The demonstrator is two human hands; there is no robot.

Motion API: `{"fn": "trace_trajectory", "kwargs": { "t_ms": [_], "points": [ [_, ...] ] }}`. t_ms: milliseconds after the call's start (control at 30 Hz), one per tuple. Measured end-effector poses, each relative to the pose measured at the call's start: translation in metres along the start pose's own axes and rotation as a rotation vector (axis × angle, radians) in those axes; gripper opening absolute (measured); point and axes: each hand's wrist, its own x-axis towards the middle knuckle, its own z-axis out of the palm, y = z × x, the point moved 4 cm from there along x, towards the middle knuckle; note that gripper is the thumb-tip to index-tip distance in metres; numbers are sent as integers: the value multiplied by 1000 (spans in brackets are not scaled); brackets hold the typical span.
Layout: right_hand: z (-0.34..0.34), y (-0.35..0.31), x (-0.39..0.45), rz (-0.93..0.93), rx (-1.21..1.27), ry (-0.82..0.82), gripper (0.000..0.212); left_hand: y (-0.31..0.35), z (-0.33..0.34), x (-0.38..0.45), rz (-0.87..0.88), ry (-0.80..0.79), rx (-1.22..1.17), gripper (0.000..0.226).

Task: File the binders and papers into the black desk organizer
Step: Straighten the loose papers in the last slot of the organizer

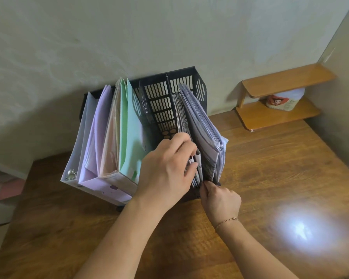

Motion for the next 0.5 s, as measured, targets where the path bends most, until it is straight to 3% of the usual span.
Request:
{"fn": "trace_trajectory", "kwargs": {
  "t_ms": [233, 500],
  "points": [
    [-4, -4, -1, -16, 1, -8, 29, -3, 3, 0, 102, -64, 2, 16],
    [0, -10, -12, -70, -87, -145, 19, -10, -3, -2, -180, -146, -263, 36]
  ]
}}
